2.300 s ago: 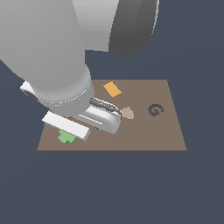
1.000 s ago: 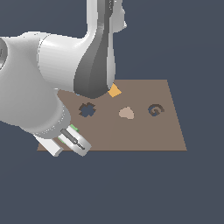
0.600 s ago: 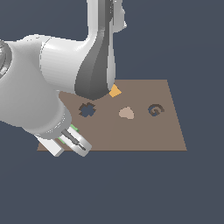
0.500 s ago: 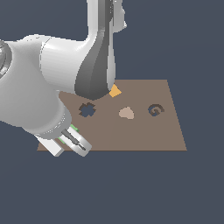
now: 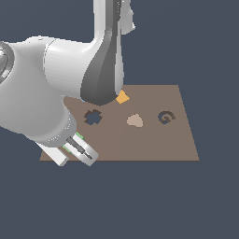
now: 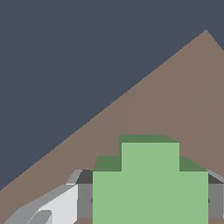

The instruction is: Insert a designated object into the corresponding slot on a board.

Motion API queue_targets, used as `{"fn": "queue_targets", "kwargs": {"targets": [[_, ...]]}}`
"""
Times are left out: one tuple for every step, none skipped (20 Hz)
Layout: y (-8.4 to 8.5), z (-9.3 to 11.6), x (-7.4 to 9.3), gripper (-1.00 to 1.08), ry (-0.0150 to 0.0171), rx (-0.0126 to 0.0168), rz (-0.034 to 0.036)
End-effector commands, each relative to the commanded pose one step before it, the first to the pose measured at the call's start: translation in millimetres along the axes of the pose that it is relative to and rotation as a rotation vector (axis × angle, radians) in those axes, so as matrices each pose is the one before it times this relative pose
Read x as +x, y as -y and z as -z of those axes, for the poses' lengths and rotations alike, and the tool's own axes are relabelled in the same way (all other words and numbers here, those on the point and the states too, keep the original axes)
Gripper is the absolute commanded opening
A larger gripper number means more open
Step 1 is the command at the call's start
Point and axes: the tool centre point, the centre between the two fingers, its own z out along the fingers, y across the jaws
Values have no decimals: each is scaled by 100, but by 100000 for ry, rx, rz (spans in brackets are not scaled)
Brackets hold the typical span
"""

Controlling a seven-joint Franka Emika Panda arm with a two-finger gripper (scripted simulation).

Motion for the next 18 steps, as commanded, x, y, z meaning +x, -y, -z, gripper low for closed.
{"fn": "queue_targets", "kwargs": {"targets": [[-12,43,-304,-100,-10,20,452],[-26,15,-174,-100,5,-2,239],[-23,17,-202,-100,6,-2,285],[-34,20,-224,-100,6,-2,309],[-30,22,-255,-100,7,-3,359],[-38,24,-280,-100,8,-3,391],[-42,27,-309,-100,9,-3,431],[-43,29,-340,-100,10,-4,478],[-50,32,-369,-100,11,-4,517],[-53,35,-402,-100,12,-4,565],[-56,38,-435,-100,12,-5,614],[-62,41,-469,-100,13,-5,662],[-68,44,-504,-100,14,-6,711],[-71,47,-541,-100,15,-6,766],[-71,47,-542,-100,15,-6,769],[-69,46,-522,-100,15,-6,740],[-67,44,-500,-100,14,-6,711],[-62,42,-479,-100,13,-6,683]]}}
